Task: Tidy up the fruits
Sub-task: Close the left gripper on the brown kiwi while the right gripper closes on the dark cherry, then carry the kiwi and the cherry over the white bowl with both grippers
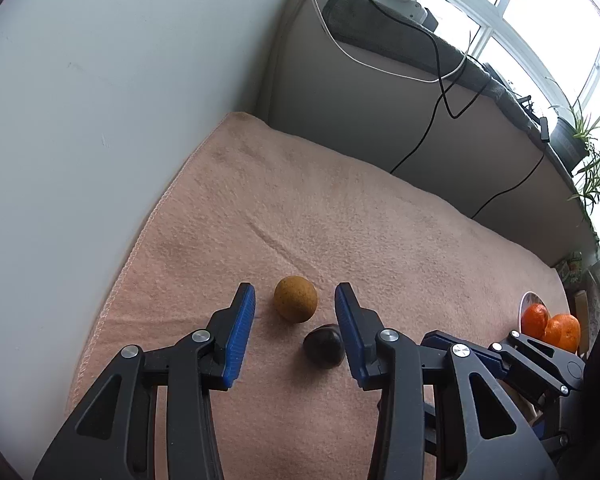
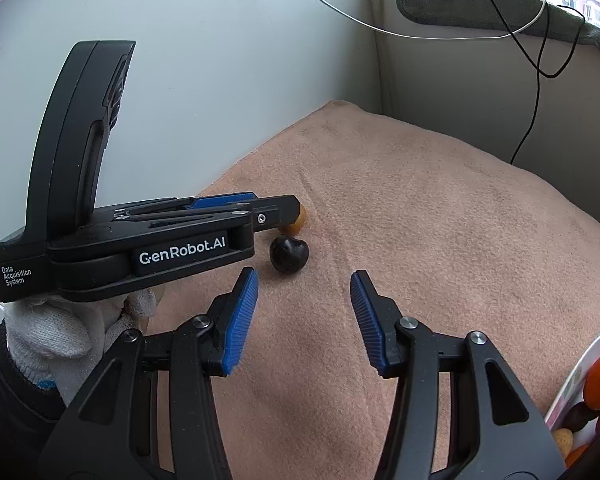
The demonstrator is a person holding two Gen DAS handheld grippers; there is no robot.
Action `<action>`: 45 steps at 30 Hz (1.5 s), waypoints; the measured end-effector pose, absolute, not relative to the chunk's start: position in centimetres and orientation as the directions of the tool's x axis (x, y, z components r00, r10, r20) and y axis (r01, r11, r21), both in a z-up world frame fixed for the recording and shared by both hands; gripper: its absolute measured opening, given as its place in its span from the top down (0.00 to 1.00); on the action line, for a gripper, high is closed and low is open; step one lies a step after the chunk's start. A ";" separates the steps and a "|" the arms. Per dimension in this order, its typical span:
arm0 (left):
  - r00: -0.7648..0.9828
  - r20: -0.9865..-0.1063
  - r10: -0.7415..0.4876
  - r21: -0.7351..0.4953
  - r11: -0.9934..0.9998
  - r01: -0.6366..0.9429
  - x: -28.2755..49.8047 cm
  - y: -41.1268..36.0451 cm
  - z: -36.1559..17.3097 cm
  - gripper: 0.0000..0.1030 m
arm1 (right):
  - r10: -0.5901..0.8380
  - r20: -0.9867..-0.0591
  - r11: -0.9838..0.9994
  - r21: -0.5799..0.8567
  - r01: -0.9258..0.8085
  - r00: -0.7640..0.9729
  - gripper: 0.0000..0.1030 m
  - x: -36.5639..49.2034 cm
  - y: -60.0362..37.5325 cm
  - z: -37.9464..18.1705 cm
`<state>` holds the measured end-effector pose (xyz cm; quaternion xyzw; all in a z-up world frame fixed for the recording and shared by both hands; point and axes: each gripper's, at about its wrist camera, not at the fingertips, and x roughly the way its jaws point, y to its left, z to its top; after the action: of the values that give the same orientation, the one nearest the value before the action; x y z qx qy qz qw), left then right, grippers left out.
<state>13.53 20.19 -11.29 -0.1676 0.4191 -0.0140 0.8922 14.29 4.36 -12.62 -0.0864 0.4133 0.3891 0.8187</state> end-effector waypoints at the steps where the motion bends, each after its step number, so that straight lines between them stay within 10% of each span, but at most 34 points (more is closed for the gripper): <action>1: 0.643 -0.747 -0.168 -0.310 0.944 -0.114 13.8 20.2 -11.4 0.61 | 0.564 -0.746 0.681 0.178 -0.710 0.354 0.51 14.4 4.6 -12.8; 45: 0.645 -0.738 -0.198 -0.332 0.939 -0.091 14.0 19.9 -12.0 0.77 | 0.546 -0.764 0.661 0.140 -0.738 0.344 0.73 14.8 7.3 -14.1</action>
<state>14.02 19.92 -12.03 -0.1723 0.4204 -0.0300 0.8903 14.80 7.33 -14.11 -0.1158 0.4143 0.3953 0.8116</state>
